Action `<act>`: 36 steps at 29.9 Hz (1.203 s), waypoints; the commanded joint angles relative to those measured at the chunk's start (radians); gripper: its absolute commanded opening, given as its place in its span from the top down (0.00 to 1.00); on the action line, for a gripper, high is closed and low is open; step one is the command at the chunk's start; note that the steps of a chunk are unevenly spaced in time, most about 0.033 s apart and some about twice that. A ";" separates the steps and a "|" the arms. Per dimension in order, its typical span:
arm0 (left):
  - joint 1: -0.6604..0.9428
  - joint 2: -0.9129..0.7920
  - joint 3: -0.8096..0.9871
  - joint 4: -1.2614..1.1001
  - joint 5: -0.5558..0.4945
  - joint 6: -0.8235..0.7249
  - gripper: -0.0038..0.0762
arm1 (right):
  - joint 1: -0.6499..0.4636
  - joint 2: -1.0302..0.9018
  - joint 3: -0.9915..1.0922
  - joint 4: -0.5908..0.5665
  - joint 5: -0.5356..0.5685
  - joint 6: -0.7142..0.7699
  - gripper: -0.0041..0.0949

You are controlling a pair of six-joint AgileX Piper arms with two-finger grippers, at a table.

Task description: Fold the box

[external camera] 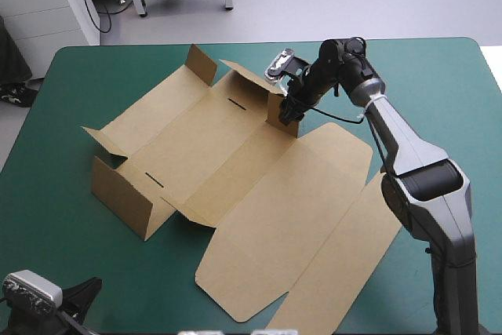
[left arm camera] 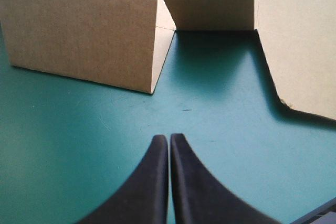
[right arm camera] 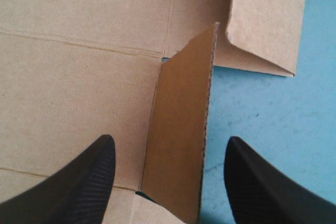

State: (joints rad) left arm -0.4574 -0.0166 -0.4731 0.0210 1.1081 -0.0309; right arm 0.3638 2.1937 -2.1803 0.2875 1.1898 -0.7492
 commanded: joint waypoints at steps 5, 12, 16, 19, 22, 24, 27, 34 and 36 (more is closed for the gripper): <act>-0.003 -0.004 -0.021 -0.002 -0.067 0.002 0.96 | 0.027 -0.064 -0.039 -0.012 0.000 -0.009 0.59; -0.003 -0.004 -0.021 -0.002 -0.067 0.002 0.96 | 0.067 -0.064 -0.036 -0.130 0.063 0.048 0.96; -0.003 -0.004 -0.021 -0.002 -0.067 0.002 0.96 | 0.077 -0.058 -0.036 -0.119 0.063 0.036 0.98; -0.003 -0.004 -0.021 -0.002 -0.067 0.002 0.96 | 0.085 -0.051 -0.036 -0.119 0.063 -0.018 0.98; -0.003 -0.004 -0.021 0.001 -0.067 0.002 0.96 | 0.106 -0.051 -0.038 -0.119 0.063 -0.107 0.98; -0.003 -0.004 -0.021 0.001 -0.067 0.002 0.96 | 0.127 -0.051 -0.040 -0.116 0.063 -0.157 0.98; -0.003 -0.004 -0.021 0.001 -0.067 0.002 0.96 | 0.161 -0.051 -0.040 -0.088 0.063 -0.258 0.98; -0.003 -0.004 -0.021 0.001 -0.067 0.002 0.96 | 0.212 -0.055 -0.040 0.010 0.063 -0.330 0.98; -0.003 -0.004 -0.021 0.001 -0.067 0.002 0.96 | 0.219 -0.061 -0.040 0.005 0.063 -0.330 0.98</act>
State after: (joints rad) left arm -0.4574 -0.0166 -0.4731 0.0217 1.1072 -0.0309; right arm 0.5772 2.2070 -2.1904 0.2684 1.2338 -1.0584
